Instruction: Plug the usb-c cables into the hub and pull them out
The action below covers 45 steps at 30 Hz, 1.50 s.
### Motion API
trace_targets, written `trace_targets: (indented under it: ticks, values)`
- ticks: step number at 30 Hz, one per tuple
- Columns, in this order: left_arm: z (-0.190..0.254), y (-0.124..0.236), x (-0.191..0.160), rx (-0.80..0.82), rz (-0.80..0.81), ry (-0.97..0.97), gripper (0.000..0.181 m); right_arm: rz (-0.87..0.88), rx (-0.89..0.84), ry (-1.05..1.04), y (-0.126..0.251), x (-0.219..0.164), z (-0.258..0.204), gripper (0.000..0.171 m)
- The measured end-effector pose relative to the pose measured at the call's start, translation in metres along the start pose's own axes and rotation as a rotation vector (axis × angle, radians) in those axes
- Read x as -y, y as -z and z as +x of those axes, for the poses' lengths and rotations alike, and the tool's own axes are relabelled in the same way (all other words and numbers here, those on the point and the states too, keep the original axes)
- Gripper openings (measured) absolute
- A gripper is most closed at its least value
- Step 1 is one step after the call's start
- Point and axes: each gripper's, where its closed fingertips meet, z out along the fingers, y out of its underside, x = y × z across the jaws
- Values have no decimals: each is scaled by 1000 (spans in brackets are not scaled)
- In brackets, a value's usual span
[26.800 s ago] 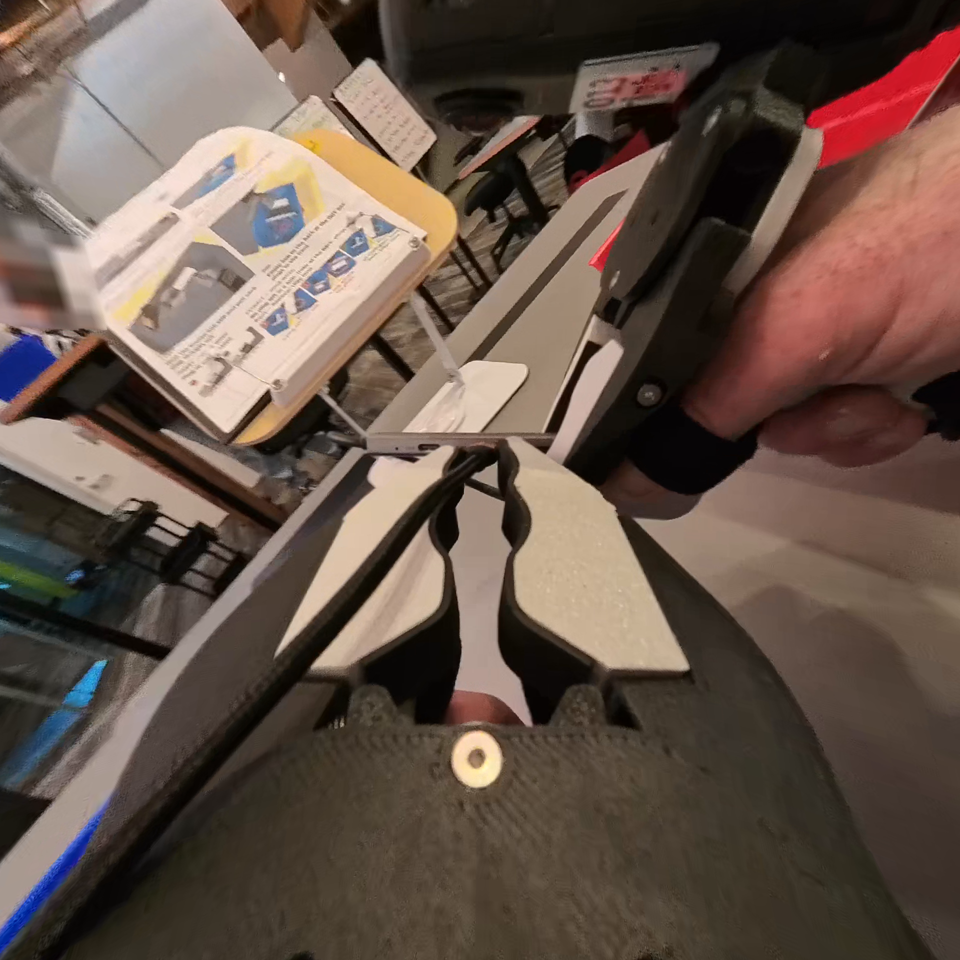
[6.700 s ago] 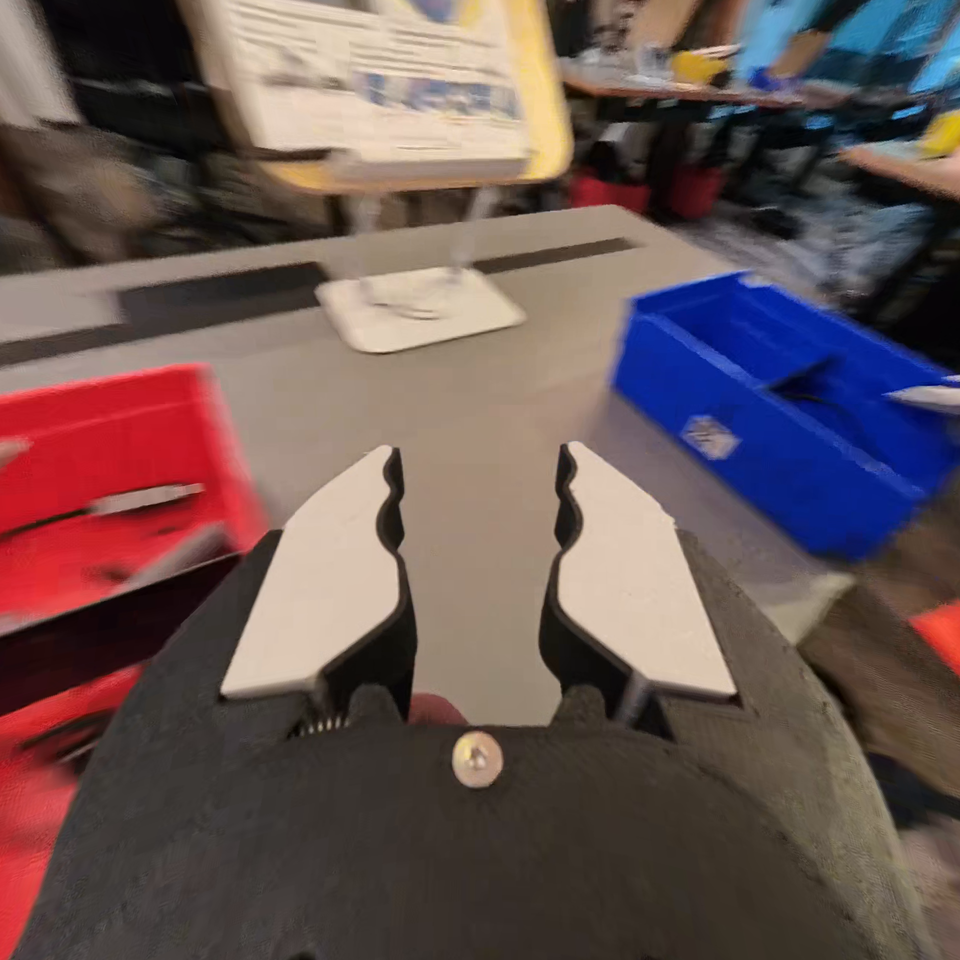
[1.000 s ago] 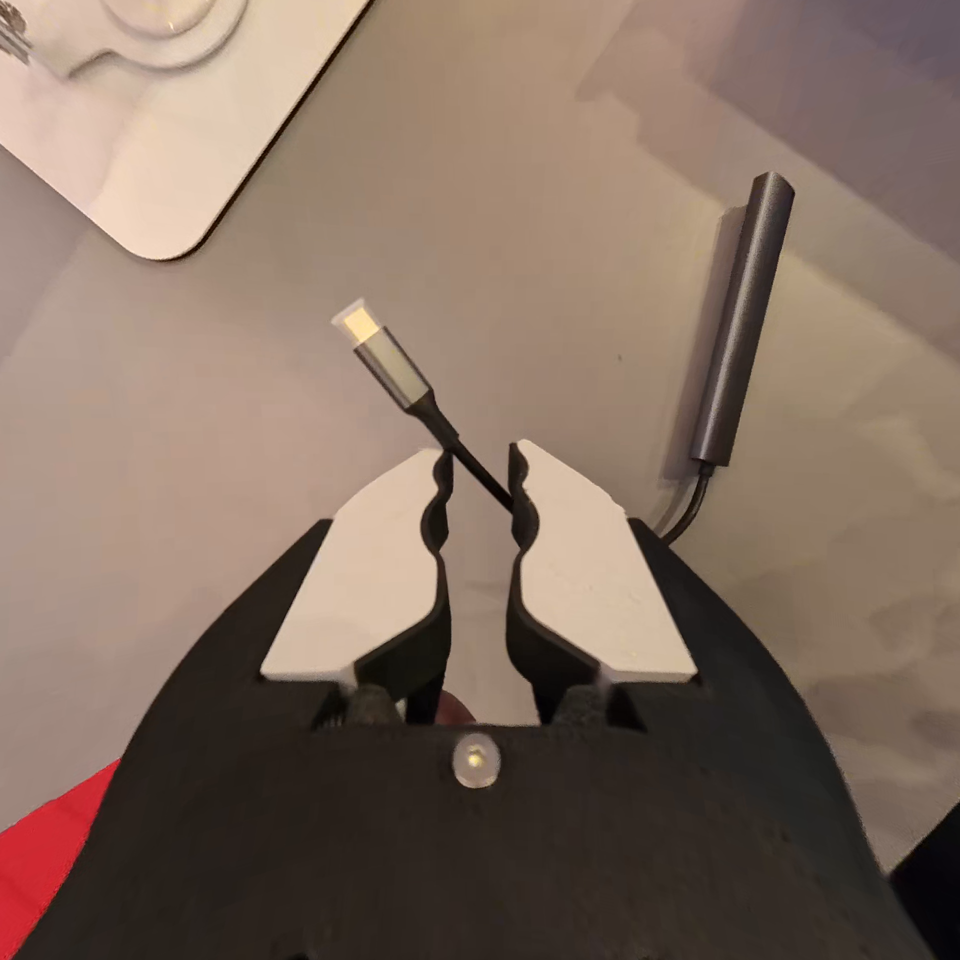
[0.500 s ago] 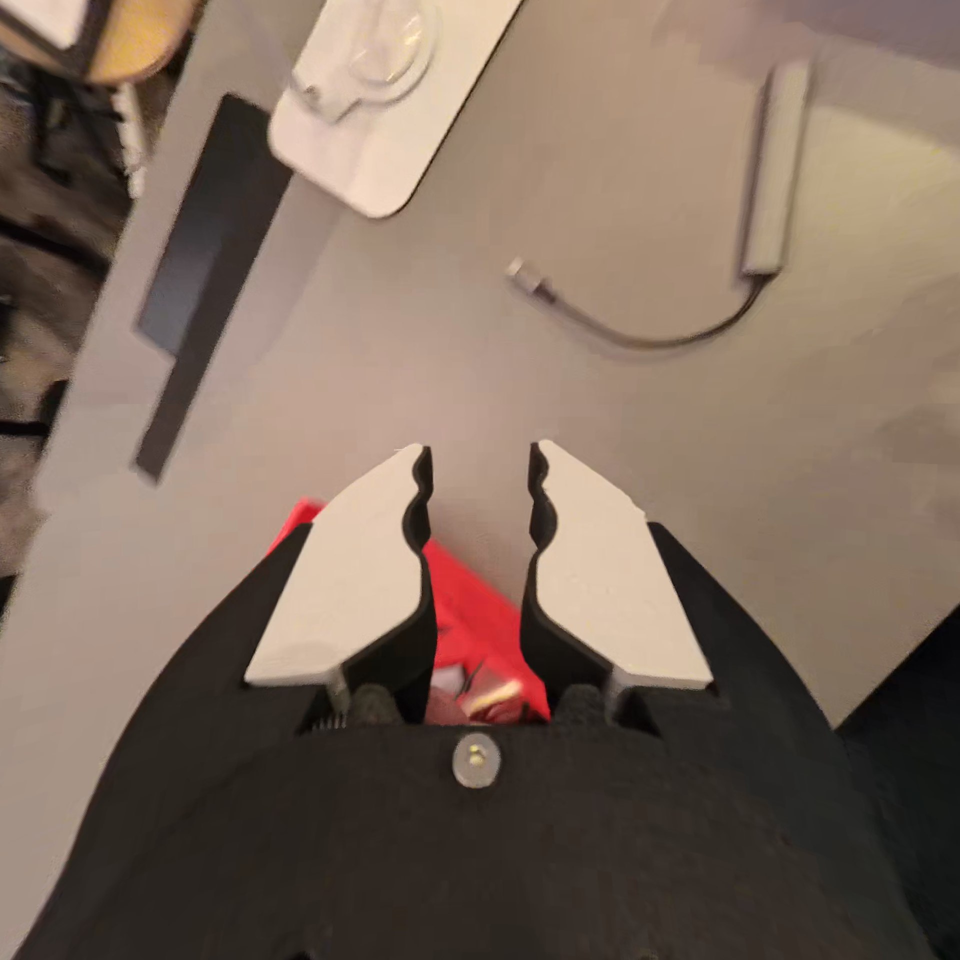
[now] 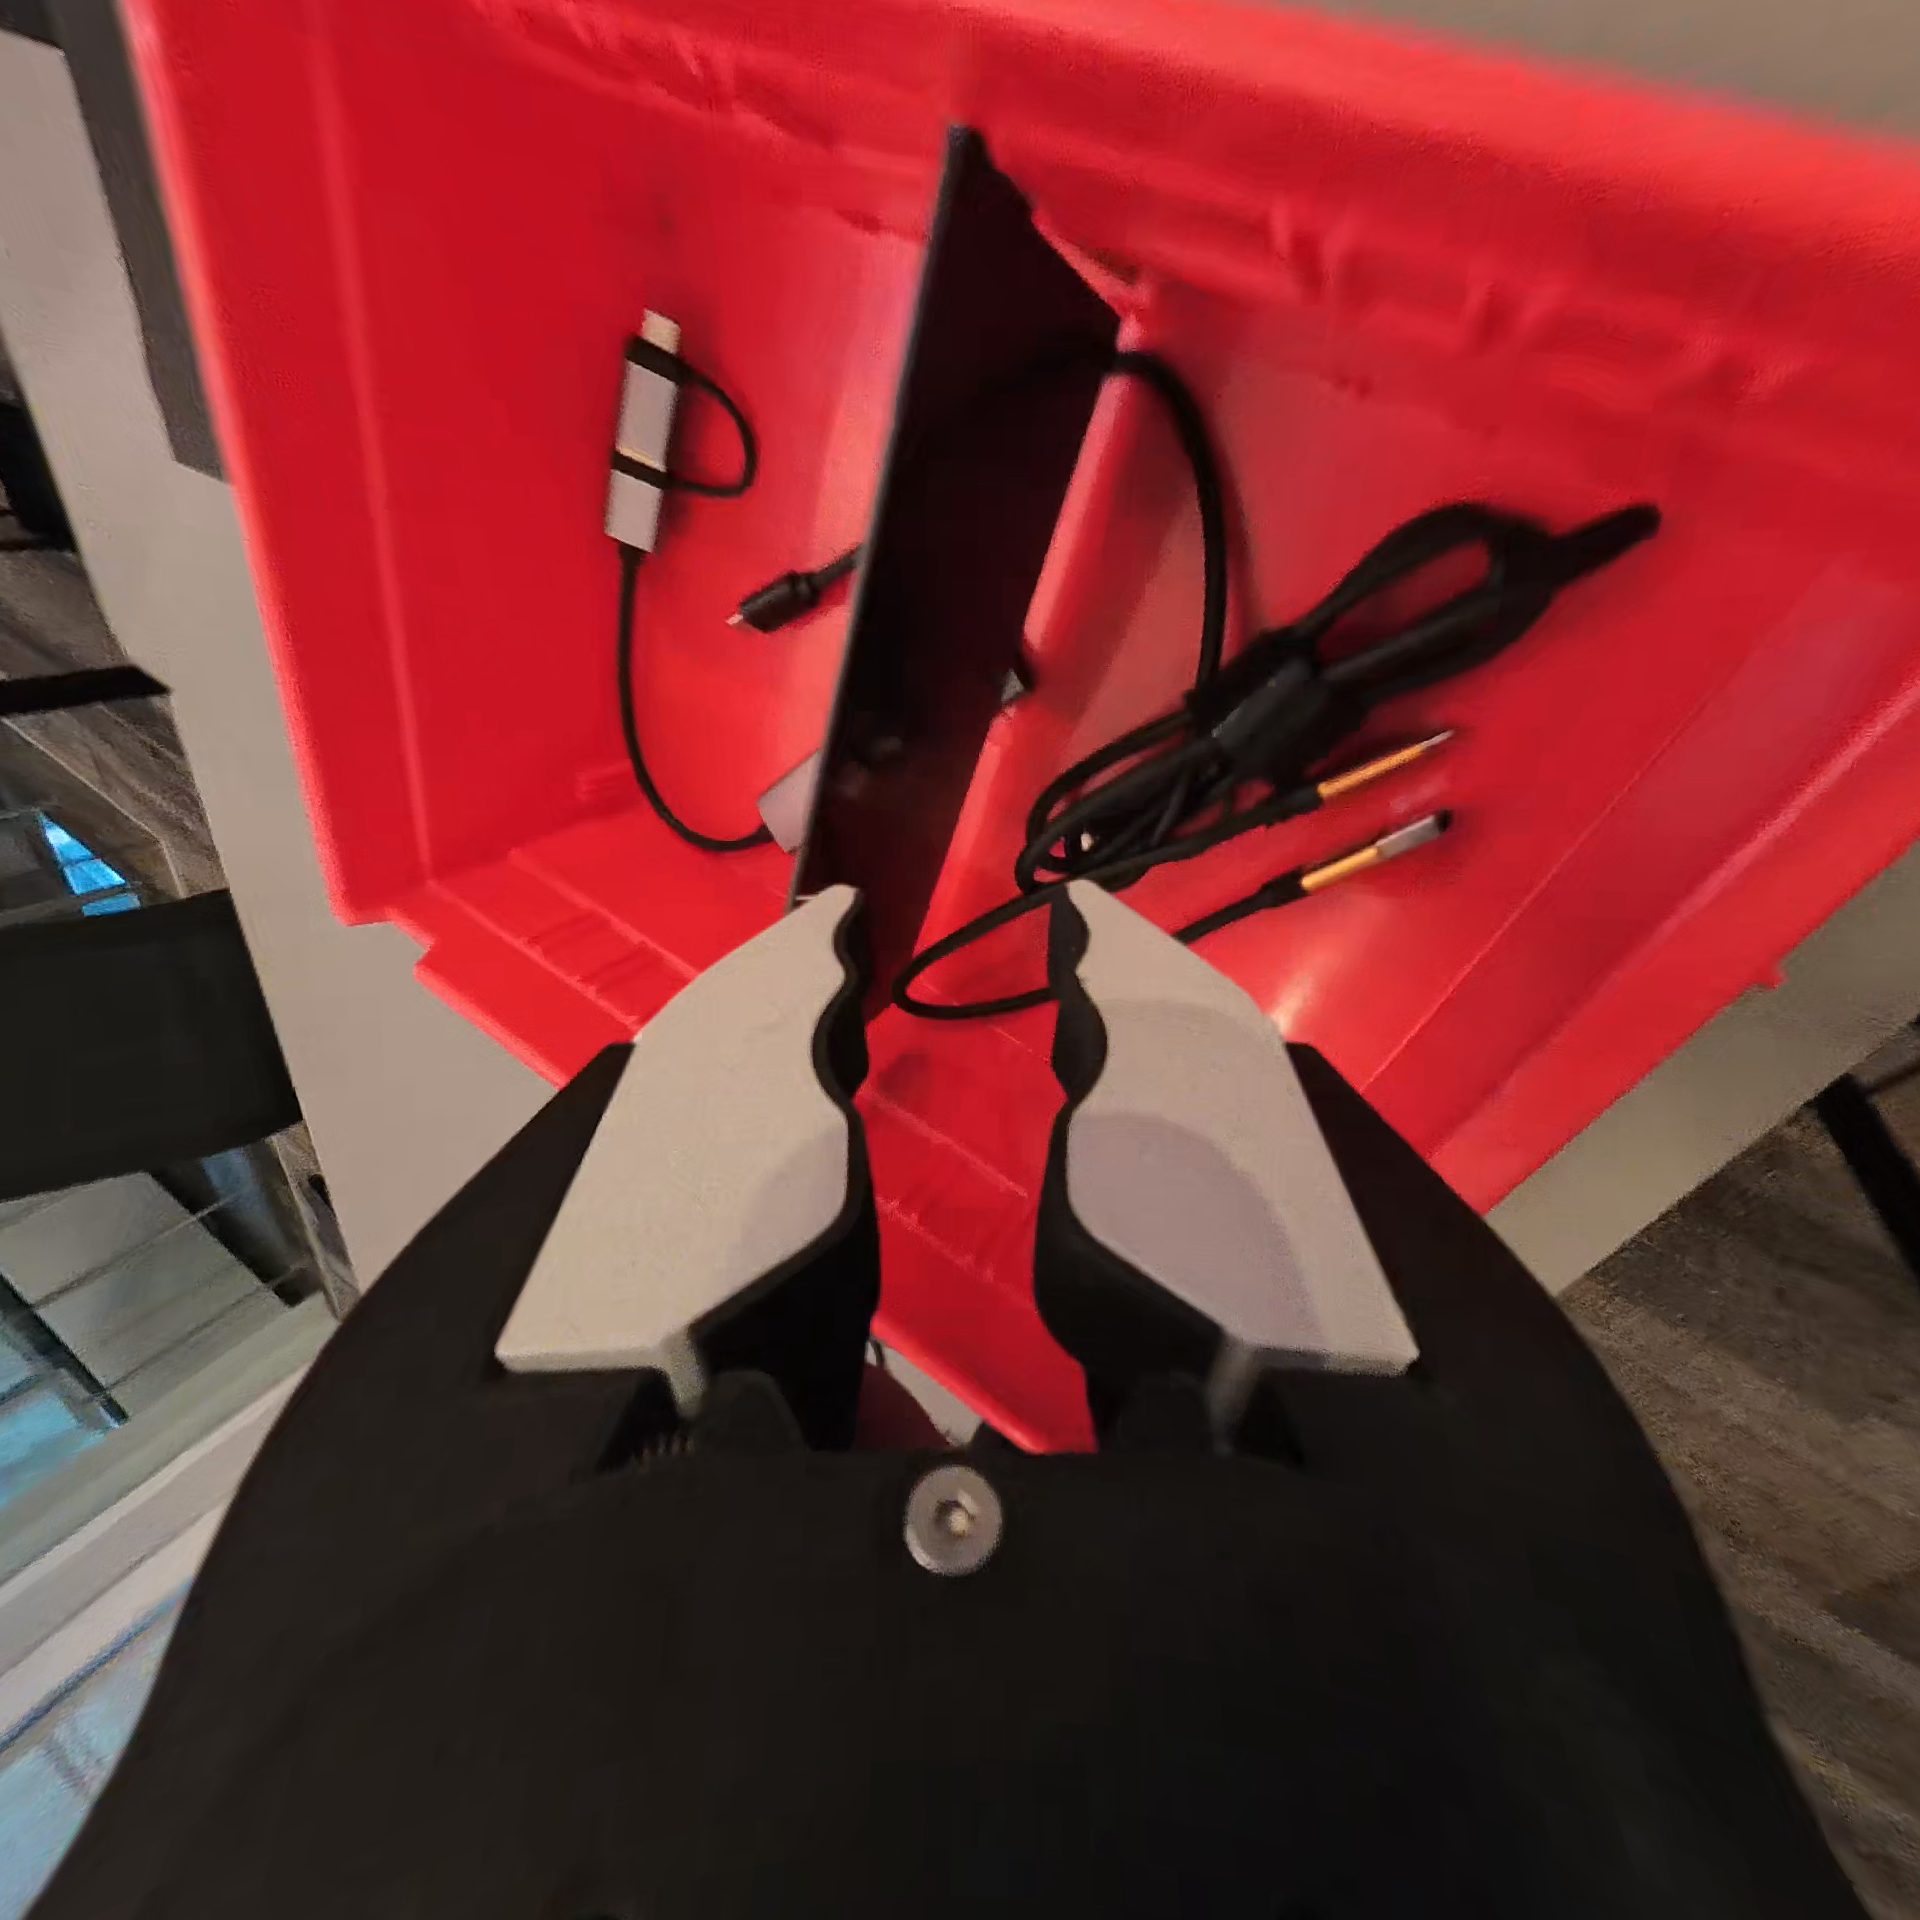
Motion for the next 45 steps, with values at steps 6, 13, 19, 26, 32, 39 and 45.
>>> trace_targets:
  ticks: [6, 13, 19, 26, 32, 39, 45]
  values:
    - [7, -34, -27, 61, -58, -125, 28, -22, -2, -12, 0, -5, -1, 47]
    - [-2, -60, -42, 248, -171, -328, 11, -26, 6, -14, -5, -7, -3, 47]
    - [-13, -52, -39, 379, -164, -328, 3, -18, 1, -20, -3, -8, -2, 46]
    - [-47, 0, -44, 537, -167, -222, 4, -7, -2, -20, 0, -7, -1, 45]
    - [-85, 72, -37, 722, -94, -36, 3, 8, 1, -13, 0, -2, -4, 45]
    - [-103, 137, 27, 795, 92, 87, 3, 20, 2, 8, 1, 4, -7, 45]
    - [-80, 137, 121, 633, 291, 120, 3, 22, -3, 5, 5, 2, -8, 46]
